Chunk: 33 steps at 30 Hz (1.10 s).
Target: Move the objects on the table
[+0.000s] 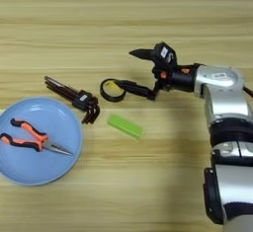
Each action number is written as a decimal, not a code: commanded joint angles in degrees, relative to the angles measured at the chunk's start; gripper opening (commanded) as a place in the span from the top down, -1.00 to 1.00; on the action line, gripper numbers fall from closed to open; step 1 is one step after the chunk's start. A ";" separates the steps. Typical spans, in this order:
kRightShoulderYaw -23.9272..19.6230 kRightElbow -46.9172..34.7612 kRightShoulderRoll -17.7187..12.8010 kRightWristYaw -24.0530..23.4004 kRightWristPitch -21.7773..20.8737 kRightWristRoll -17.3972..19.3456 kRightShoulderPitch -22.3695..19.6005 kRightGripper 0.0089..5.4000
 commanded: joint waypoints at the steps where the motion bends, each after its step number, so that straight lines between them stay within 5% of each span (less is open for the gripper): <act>1: -0.94 -5.35 -4.82 0.72 1.70 1.40 -0.88 -1.00; 16: 6.35 -9.03 -4.90 3.00 1.60 -4.47 7.41 -1.00; 33: 10.26 -3.00 -3.56 -1.12 -0.50 -9.49 6.02 -1.00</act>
